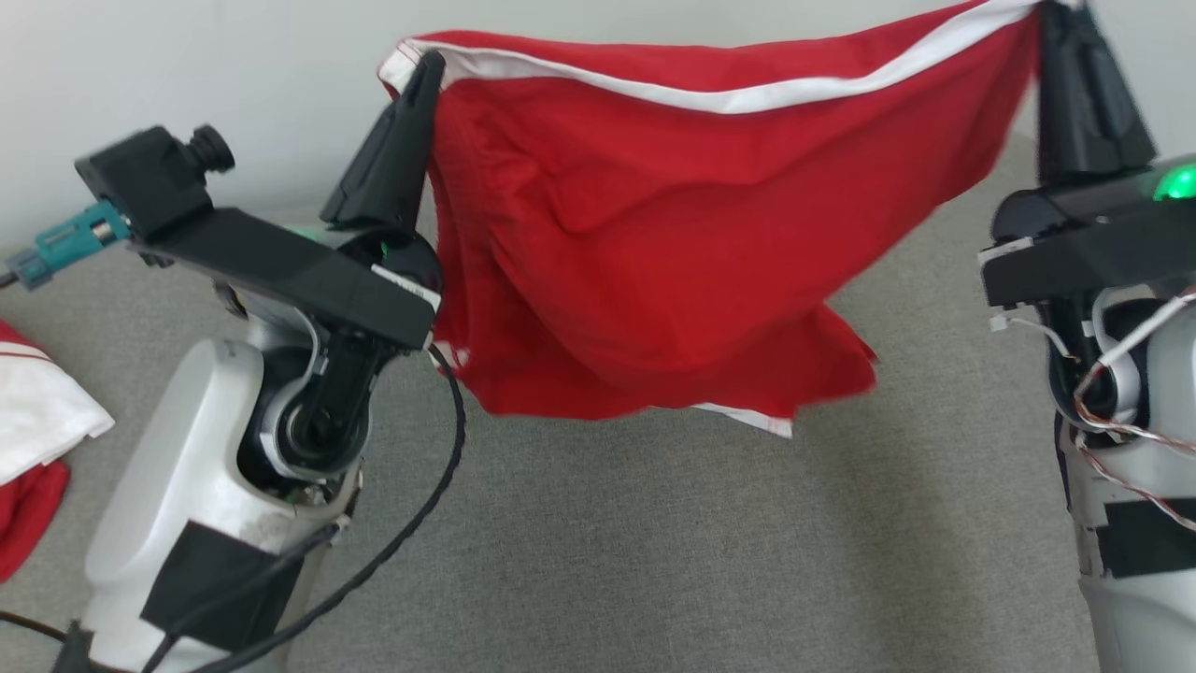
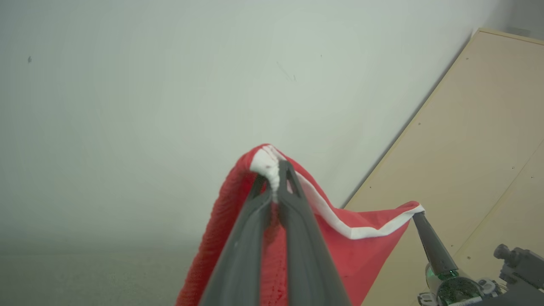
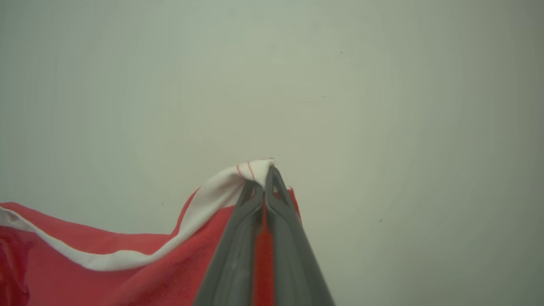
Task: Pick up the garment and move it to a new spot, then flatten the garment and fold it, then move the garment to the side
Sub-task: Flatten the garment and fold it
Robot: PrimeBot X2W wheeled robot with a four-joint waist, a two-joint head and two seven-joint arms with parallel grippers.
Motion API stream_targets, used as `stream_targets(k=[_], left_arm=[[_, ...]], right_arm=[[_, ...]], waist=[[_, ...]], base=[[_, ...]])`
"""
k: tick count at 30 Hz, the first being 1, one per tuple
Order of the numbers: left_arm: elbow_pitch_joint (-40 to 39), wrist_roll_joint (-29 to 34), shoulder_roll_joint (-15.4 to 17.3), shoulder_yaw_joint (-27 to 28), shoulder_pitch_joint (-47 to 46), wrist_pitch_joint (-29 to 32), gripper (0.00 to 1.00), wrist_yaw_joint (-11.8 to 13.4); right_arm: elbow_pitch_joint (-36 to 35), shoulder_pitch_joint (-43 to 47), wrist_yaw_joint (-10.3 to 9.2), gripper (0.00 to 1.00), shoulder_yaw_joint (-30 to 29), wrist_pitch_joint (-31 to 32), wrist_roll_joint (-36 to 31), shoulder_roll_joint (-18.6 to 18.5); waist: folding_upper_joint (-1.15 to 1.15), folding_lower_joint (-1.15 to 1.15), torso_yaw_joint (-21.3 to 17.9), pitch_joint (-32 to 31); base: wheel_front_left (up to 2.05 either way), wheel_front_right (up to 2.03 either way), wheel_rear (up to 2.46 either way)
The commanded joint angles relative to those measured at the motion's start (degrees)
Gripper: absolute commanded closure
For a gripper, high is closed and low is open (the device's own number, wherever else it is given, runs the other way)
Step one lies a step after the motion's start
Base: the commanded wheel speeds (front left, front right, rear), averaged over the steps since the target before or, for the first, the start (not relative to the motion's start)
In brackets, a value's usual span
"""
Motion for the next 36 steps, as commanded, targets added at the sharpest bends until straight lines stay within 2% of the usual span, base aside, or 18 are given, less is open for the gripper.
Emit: stream_targets(k=[1,4,12,15,19,23,27,29,30,32,36], left_arm=[[1.8,2.4,0.6,-0.3,-2.1,-1.1,1.0,0.0],[5.4,4.4,0.0,0.2,-4.6,-3.7,1.0,-0.4],[11.9,9.1,-2.1,2.5,-11.8,-15.6,1.0,-3.5],[12.7,10.3,-3.6,3.1,-12.8,-16.9,1.0,-4.3],[14.5,10.1,-4.4,1.7,-9.5,-17.3,1.0,-4.7],[12.8,8.6,-3.5,-2.0,-3.4,-17.4,1.0,-4.7],[9.8,6.1,-0.8,-6.1,5.7,-16.6,1.0,-4.7],[7.6,6.1,1.3,-7.4,10.1,-16.3,1.0,-4.7],[7.6,6.1,1.3,-7.4,10.1,-16.3,1.0,-4.7],[5.6,7.0,3.3,-8.2,14.5,-16.4,1.0,-4.6],[2.6,7.1,5.1,-9.7,23.2,-16.1,1.0,-2.5]], right_arm=[[2.4,-1.8,0.2,1.0,1.0,0.0,-0.3,-0.3],[6.5,-5.5,0.21,1.0,1.6,-2.0,-1.3,0.7],[14.8,-15.1,0.2,1.0,4.2,-14.3,-6.7,3.1],[16.4,-16.5,0.2,1.0,4.5,-16.5,-9.0,2.9],[19.0,-14.1,0.2,1.0,5.6,-16.8,-10.8,1.4],[19.3,-8.8,0.15,1.0,8.6,-12.9,-8.2,-2.8],[14.1,0.9,0.15,1.0,9.2,-6.6,-3.6,-8.0],[10.2,5.9,0.14,1.0,7.4,-3.2,-1.5,-11.0],[10.2,5.9,0.14,1.0,7.4,-3.2,-1.5,-11.0],[6.0,12.0,0.14,1.0,5.0,0.2,0.7,-12.7],[-2.5,23.3,0.13,1.0,1.2,7.7,4.5,-14.0]], waist=[[0.0,0.0,-0.2,2.1],[0.0,0.0,-0.4,3.6],[0.0,0.0,-0.6,6.4],[0.0,0.0,0.0,7.2],[0.0,0.0,1.1,7.1],[0.0,0.0,2.5,5.5],[0.0,0.0,3.7,3.1],[0.0,0.0,3.9,2.2],[0.0,0.0,3.9,2.2],[0.0,0.0,4.1,1.3],[0.0,0.0,4.3,0.2]], base=[[0.0,0.0,0.0],[0.0,0.0,0.0],[0.0,0.0,0.0],[0.0,0.0,0.0],[0.0,0.0,0.0],[0.0,0.0,0.0],[0.0,0.0,0.0],[0.0,0.0,0.0],[0.0,0.0,0.0],[0.0,0.0,0.0],[0.0,0.0,0.0]])
